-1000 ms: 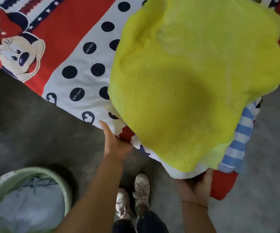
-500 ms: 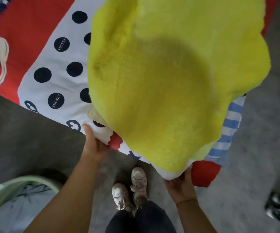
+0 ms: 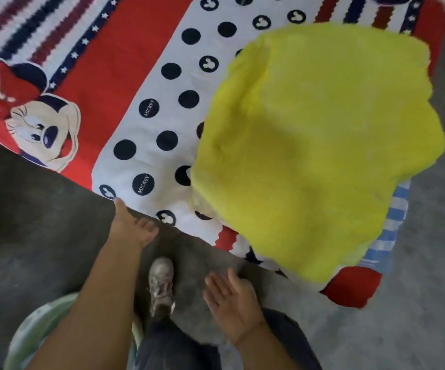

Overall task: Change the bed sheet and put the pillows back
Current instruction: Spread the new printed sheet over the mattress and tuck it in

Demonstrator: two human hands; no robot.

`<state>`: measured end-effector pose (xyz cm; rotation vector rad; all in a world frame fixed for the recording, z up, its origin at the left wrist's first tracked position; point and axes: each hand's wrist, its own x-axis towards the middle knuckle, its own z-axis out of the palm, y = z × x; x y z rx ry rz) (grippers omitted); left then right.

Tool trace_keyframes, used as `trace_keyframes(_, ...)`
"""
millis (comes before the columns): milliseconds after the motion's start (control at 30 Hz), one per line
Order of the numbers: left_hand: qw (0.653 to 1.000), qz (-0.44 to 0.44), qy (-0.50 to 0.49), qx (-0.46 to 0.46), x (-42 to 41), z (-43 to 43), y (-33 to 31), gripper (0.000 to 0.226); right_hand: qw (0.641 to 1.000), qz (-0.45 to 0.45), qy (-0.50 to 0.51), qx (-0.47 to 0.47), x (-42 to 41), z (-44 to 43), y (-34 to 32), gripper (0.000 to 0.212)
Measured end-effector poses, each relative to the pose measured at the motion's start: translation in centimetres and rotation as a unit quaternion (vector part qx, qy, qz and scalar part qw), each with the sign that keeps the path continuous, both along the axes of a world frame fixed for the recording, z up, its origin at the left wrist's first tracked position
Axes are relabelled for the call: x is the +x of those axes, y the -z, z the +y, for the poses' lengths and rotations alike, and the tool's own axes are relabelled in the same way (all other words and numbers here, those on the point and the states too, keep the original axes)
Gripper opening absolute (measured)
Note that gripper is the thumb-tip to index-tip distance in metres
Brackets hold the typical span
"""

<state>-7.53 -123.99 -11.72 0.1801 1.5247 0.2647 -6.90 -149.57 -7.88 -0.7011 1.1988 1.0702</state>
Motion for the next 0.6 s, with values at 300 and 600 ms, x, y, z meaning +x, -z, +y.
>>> trace_keyframes(300,0.994,-0.085,0.074,0.001,0.6,10.4,0.6,0.074,0.993,-0.100,0.045,-0.031,4.6,15.0,3.3,0.072)
trace_keyframes(600,0.987,-0.146,0.073,-0.005,0.6,14.0,1.8,0.069,0.974,-0.141,0.159,-0.073,3.3,16.6,4.8,0.043)
